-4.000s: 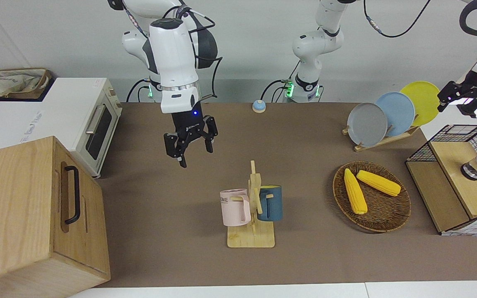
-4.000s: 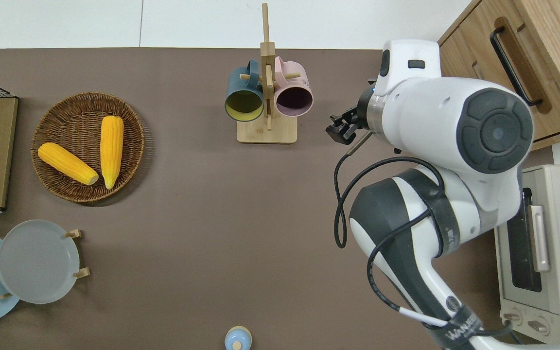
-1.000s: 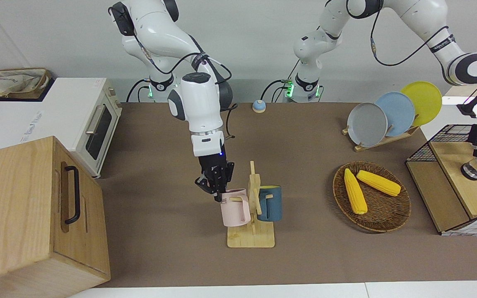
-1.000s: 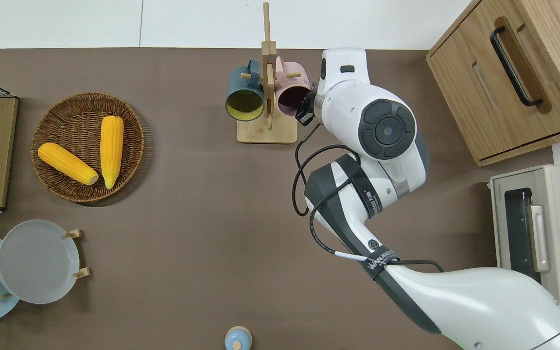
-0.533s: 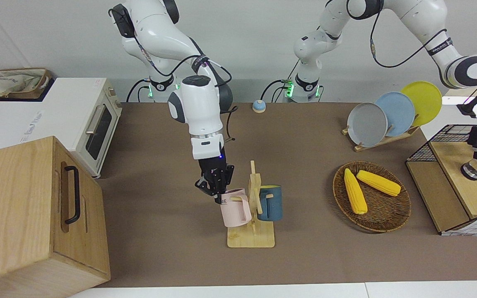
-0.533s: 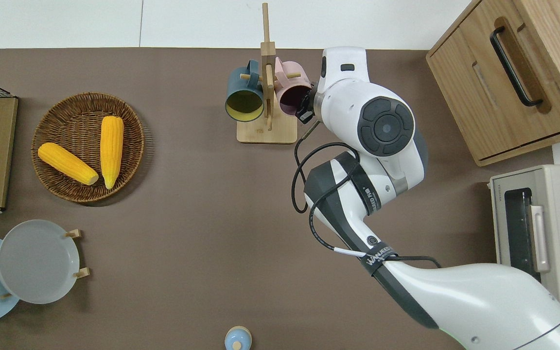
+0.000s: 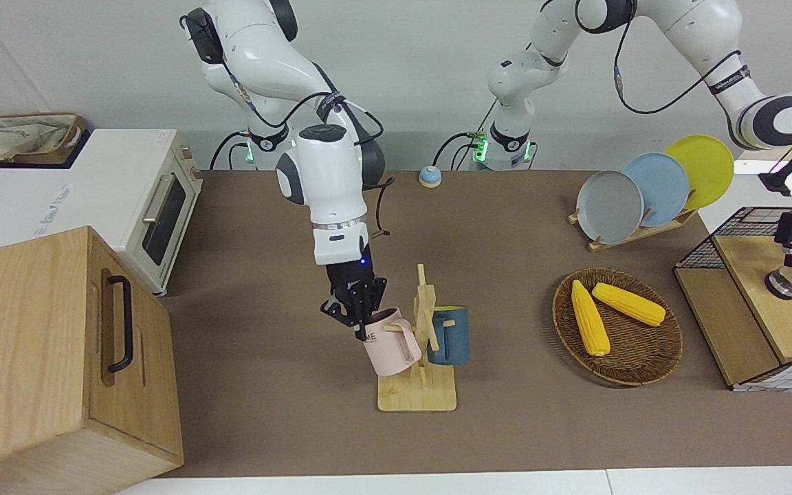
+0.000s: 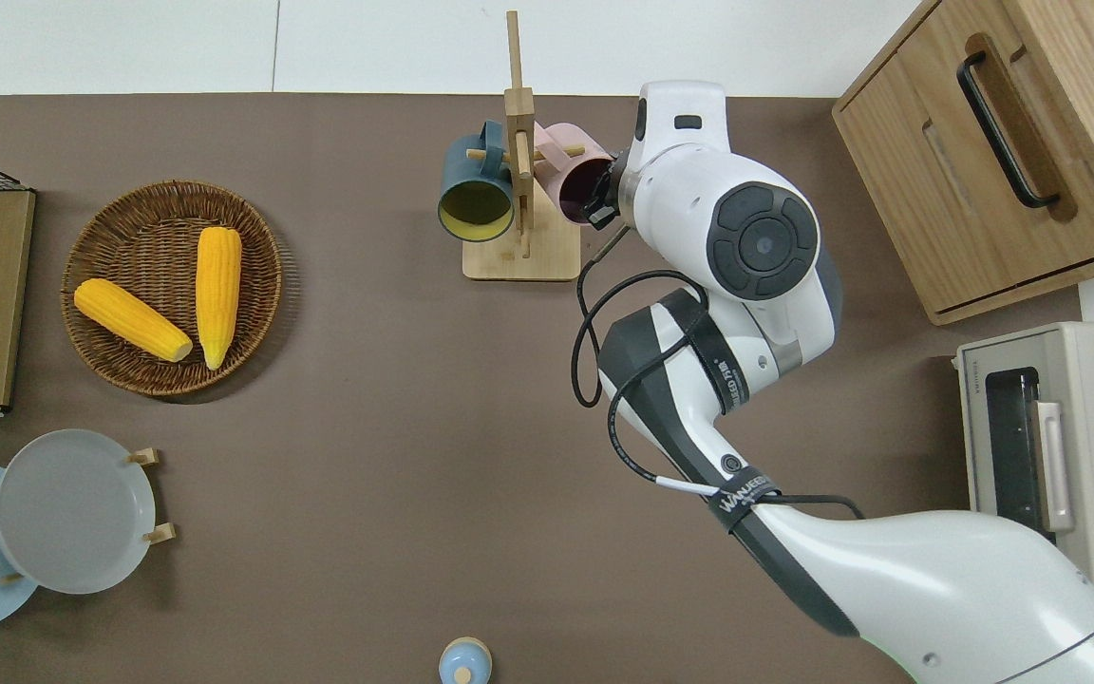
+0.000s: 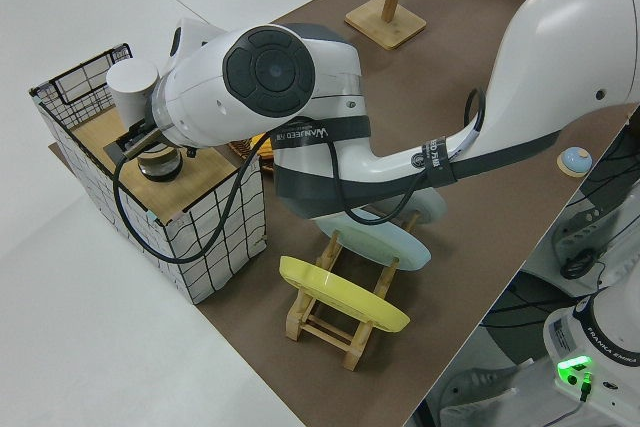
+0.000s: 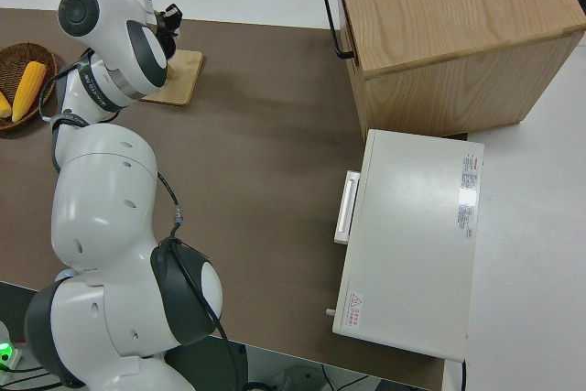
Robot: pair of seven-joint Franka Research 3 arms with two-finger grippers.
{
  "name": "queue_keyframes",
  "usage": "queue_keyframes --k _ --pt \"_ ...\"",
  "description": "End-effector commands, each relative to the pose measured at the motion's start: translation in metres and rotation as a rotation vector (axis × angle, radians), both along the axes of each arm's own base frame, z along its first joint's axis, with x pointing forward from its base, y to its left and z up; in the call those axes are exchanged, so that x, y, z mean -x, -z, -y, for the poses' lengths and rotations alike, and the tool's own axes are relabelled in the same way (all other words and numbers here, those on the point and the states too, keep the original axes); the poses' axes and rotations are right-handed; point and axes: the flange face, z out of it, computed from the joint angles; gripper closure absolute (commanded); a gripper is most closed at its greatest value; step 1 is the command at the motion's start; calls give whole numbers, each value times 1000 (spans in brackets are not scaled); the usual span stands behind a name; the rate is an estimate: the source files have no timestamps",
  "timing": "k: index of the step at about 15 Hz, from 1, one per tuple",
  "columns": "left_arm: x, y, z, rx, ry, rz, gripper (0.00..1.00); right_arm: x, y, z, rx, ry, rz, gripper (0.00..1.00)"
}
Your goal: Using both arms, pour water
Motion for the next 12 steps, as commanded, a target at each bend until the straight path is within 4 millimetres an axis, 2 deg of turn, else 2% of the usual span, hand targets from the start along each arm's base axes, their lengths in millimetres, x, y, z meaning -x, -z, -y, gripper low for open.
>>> queue_keyframes --k 1,10,12 --pt "1 3 2 -11 0 14 5 -1 9 -7 0 3 -4 976" --pt "1 3 1 -12 -3 15 13 1 7 -8 -1 4 -6 978" --pt "1 3 1 -13 -2 15 84 3 5 -12 -2 -1 -5 978"
